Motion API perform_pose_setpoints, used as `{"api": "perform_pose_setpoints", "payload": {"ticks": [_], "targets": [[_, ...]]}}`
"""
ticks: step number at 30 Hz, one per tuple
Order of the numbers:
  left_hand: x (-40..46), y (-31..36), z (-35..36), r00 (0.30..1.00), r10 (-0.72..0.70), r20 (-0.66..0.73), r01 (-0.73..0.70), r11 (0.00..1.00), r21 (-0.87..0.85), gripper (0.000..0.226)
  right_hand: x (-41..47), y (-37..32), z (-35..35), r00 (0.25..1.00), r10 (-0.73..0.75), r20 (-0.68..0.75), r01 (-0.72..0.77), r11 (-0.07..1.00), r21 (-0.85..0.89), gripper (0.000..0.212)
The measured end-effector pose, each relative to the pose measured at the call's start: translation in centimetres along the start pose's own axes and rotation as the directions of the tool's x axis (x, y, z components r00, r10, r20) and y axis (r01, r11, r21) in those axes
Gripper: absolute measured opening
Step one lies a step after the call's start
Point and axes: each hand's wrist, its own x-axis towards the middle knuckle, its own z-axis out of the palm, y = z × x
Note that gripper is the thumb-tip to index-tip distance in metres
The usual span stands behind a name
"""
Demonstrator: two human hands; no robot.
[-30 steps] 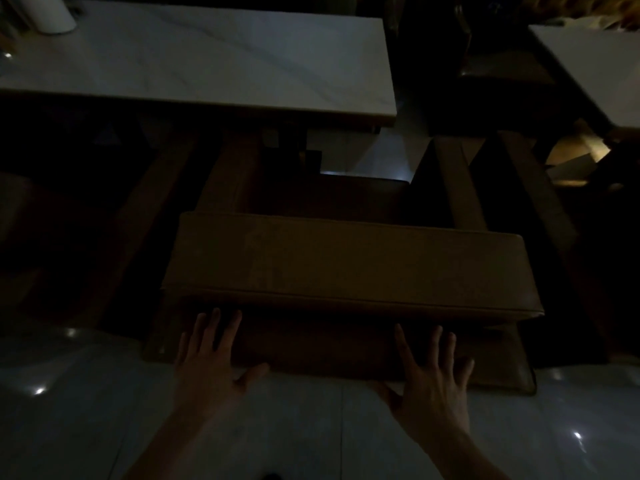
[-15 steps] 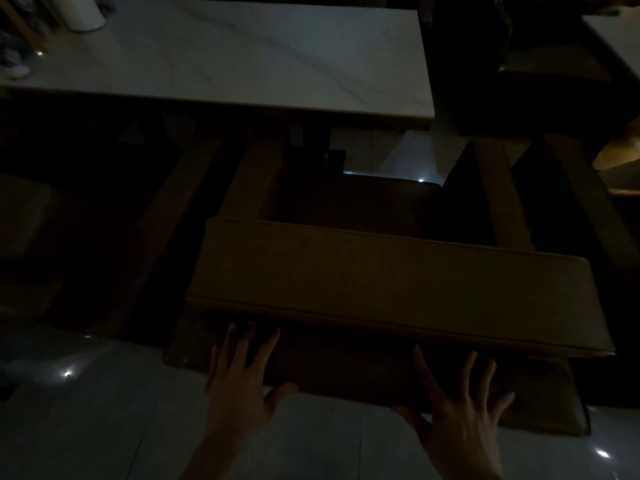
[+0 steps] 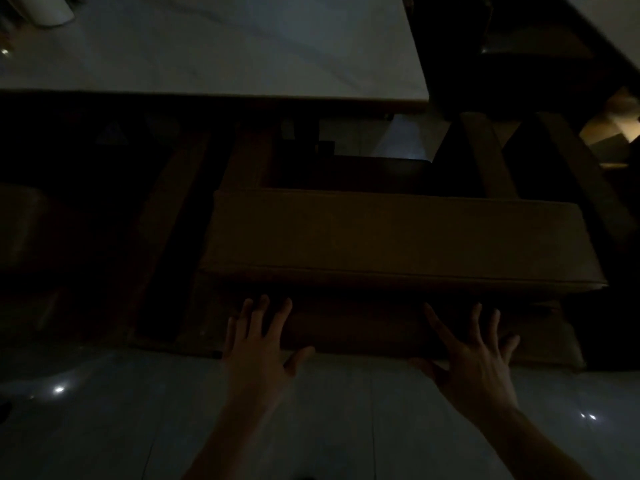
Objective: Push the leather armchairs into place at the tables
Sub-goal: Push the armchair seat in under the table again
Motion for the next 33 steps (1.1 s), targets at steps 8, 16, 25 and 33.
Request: {"api": "perform_pose_setpoints", "payload": {"ticks": [8,16,25,33], "targets": [[-0.9,-0.7,0.2,1.0,-0.006,0.02,0.006,1.0,0.024,0.08,-0.8,-0.3,0.1,1.0,-0.012,0.019,0.012,1.0,0.028,0.085],[-0.5,-0.6,0.3,1.0,-0.008,0.025,0.008,1.0,-0.009,0.081,-0.9,-0.5,0.0,1.0,0.006,0.012,-0.006,1.0,0.028,0.09],[-0.5,-0.8,-0.4,0.998,0.002,0.063,-0.002,1.0,-0.003,0.082,-1.2,-0.5,-0.2,1.0,0.013,0.025,-0.013,1.0,-0.007,0.082],[0.5,-1.2,-0.6,0.998,0.006,0.066,-0.006,1.0,0.008,0.08,-0.6,-1.0,-0.1,0.999,0.003,0.032,-0.002,1.0,-0.013,0.085]]}}
